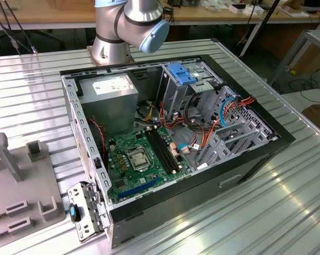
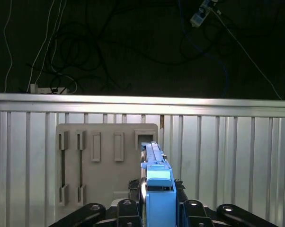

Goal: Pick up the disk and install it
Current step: 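Pick up the disk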

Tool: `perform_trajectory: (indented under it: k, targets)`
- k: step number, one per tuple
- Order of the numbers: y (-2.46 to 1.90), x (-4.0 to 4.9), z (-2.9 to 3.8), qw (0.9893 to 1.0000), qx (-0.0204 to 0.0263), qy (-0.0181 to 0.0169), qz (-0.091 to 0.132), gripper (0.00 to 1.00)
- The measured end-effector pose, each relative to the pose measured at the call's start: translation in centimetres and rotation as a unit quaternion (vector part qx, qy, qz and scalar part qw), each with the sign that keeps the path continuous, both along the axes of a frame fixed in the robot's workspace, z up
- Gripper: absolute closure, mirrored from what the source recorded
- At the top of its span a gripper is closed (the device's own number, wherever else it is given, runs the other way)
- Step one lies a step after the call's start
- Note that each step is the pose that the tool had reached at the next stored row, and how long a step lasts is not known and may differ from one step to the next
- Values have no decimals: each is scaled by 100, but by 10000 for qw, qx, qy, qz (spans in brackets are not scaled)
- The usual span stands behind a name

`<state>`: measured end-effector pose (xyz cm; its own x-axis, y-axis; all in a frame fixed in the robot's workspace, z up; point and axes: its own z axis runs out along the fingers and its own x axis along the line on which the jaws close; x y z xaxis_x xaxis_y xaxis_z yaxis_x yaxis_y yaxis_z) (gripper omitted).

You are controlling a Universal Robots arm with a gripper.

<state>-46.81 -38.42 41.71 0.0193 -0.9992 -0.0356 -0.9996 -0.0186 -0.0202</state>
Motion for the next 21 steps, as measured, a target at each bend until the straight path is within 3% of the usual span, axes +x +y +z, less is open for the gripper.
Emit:
perform_trajectory:
  k: [21]
  targets:
    - [-1,0,87,10000,1,0,0,63]
